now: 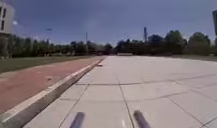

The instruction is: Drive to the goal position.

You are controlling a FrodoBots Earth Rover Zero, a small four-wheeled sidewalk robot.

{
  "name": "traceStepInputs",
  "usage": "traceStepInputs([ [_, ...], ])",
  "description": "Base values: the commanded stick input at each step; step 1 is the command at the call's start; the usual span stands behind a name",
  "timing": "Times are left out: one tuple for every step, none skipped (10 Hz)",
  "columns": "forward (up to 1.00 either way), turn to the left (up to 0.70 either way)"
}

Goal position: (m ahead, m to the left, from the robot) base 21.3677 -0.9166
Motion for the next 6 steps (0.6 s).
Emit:
traceStepInputs([
  [1.00,0.00],
  [1.00,0.00],
  [1.00,0.00],
  [1.00,0.00],
  [1.00,0.00],
  [1.00,0.00],
])
